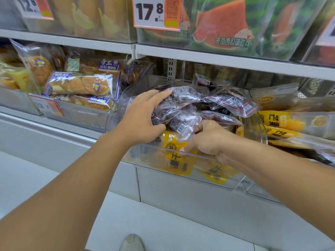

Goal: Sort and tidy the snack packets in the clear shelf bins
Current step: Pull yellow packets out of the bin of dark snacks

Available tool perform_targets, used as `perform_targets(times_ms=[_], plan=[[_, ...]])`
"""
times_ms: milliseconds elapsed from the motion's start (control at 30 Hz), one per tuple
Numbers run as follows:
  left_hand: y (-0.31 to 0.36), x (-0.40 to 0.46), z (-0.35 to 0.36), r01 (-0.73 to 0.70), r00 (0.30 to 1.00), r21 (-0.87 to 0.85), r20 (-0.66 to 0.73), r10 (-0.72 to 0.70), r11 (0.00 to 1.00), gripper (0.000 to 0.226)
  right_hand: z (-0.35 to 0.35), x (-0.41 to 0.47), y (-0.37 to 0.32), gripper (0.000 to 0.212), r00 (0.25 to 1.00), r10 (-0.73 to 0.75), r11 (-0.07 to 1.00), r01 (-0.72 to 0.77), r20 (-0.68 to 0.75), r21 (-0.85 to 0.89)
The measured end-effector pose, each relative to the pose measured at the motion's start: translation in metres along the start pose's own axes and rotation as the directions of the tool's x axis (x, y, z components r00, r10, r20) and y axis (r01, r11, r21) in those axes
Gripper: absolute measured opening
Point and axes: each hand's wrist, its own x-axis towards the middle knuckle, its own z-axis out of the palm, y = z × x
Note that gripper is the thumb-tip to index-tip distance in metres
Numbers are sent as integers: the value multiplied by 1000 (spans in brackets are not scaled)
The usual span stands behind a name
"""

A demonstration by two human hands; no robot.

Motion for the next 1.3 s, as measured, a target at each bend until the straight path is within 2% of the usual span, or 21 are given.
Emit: perform_targets(times_ms=[133, 333, 433, 567, 667, 833, 1033, 1167, 1300], plan=[[1, -3, -1, 0, 999, 59, 35, -2, 998, 95, 2, 17, 10, 49, 996, -48, 990, 58, -79, 126], [4, -7, 3, 25, 999, 49, -26, -24, 998, 89, 2, 31, 14, 46, 991, -96, 990, 105, -94, 99], [7, -4, 3, 16, 998, 86, -55, -12, 996, 93, -3, 31, 15, 48, 978, -193, 977, 199, -76, 72], [19, 4, 3, 53, 996, 95, -79, -45, 994, 115, -10, 19, 10, 67, 906, -420, 907, 420, -43, -22], [20, 11, 3, 50, 996, 85, -84, -43, 995, 122, -15, 16, 10, 78, 862, -506, 862, 506, 7, -7], [18, 14, 3, 29, 999, 89, -42, -26, 996, 130, -16, 26, 14, 88, 856, -517, 855, 517, 29, -44], [23, 11, 13, 57, 995, 141, -92, -44, 988, 114, -13, 24, 16, 95, 862, -497, 864, 502, 93, -30], [17, 11, 11, 25, 994, 136, -106, -10, 990, 102, -11, 18, 13, 104, 886, -444, 892, 452, 136, -32], [9, 13, 0, 1, 997, 51, -75, 3, 999, 97, -10, 13, 15, 110, 905, -409, 892, 423, 112, -161]])
